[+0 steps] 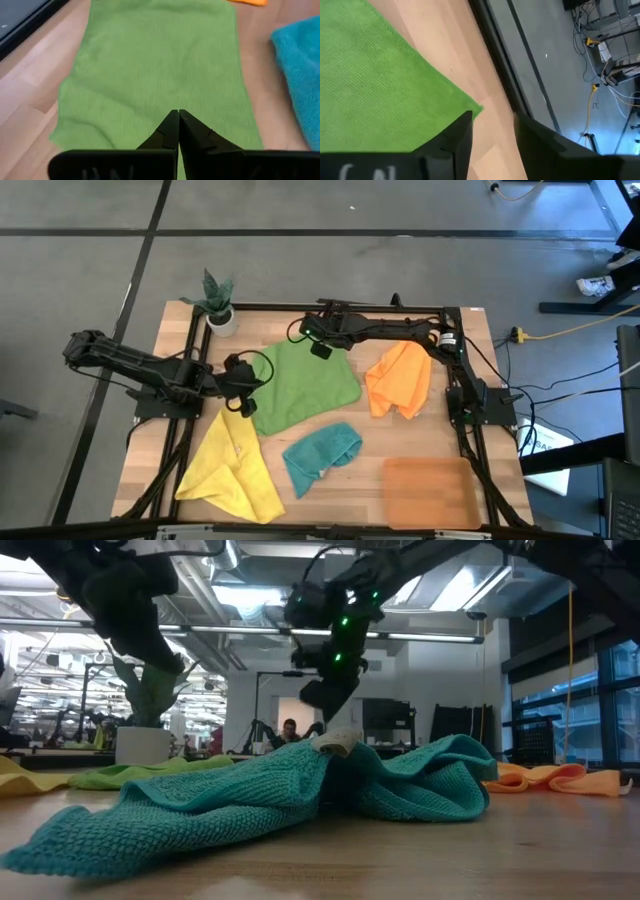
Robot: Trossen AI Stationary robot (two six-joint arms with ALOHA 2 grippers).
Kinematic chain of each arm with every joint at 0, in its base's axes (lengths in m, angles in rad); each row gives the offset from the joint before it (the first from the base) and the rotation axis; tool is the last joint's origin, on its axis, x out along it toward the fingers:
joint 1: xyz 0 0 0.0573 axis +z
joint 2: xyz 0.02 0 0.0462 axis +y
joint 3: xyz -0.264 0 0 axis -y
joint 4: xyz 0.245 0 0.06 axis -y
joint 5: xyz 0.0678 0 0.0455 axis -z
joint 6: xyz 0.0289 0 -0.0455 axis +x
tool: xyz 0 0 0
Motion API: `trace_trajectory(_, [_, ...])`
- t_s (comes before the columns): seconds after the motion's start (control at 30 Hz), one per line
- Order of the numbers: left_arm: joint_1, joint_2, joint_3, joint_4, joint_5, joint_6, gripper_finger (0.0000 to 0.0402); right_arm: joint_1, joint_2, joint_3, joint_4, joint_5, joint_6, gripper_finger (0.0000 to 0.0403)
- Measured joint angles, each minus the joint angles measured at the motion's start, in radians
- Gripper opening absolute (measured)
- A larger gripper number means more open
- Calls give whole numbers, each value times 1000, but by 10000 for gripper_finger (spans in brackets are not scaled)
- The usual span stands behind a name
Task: Roll microfiber towels into tight, uniform cylinder then place into a basket
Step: Roll the green microfiber towel
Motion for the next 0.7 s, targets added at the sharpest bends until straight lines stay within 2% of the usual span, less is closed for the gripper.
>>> trace_trajectory(0.23, [43, 95, 0, -9, -6, -53, 0, 8, -192, -92, 3, -14, 4, 146])
trace_trajectory(0.37, [114, 132, 0, -17, 1, -138, 0, 28, -312, -169, 9, -92, 7, 146])
trace_trajectory(0.53, [171, 158, 0, -36, 19, -90, 0, 65, -440, -290, 29, -204, 55, 146])
trace_trajectory(0.7, [163, 161, 1, -53, 110, -19, 0, 112, -538, -425, 123, -295, 61, 146])
